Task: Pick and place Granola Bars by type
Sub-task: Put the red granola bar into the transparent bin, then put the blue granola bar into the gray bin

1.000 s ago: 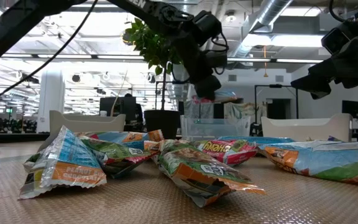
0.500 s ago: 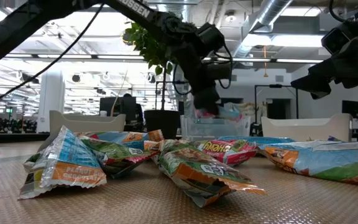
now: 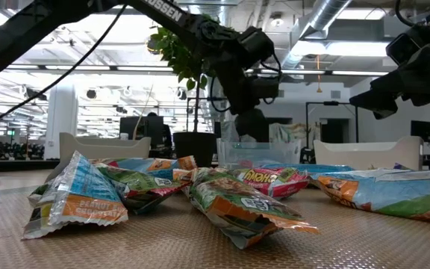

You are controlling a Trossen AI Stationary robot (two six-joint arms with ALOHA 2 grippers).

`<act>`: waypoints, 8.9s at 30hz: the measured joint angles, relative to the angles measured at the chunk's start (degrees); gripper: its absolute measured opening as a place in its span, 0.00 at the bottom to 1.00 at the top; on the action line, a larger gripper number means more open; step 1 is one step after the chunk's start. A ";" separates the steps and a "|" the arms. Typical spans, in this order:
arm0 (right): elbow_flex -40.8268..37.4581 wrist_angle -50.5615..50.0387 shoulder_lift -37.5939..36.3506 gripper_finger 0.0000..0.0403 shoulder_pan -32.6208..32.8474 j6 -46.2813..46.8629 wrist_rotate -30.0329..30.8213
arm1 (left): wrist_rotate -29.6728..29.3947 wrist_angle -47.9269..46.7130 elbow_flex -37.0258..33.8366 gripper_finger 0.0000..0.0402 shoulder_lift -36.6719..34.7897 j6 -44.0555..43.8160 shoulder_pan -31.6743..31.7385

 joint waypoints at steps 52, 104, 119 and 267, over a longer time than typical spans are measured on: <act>-0.02 0.00 -0.02 0.63 0.00 0.00 0.00 | 9.09 -3.31 -29.84 0.52 -17.86 -2.53 -30.36; -0.01 0.00 0.00 0.63 0.00 0.00 0.00 | 23.12 1.20 -23.21 0.09 -6.98 -3.19 -29.59; 0.00 0.00 -0.02 0.63 0.00 0.00 0.01 | 3.04 13.69 -23.24 0.07 -18.00 -6.48 -22.95; -0.02 0.00 0.37 0.63 0.00 0.00 -0.02 | 3.49 -9.26 -10.80 0.09 -8.85 -27.33 -19.00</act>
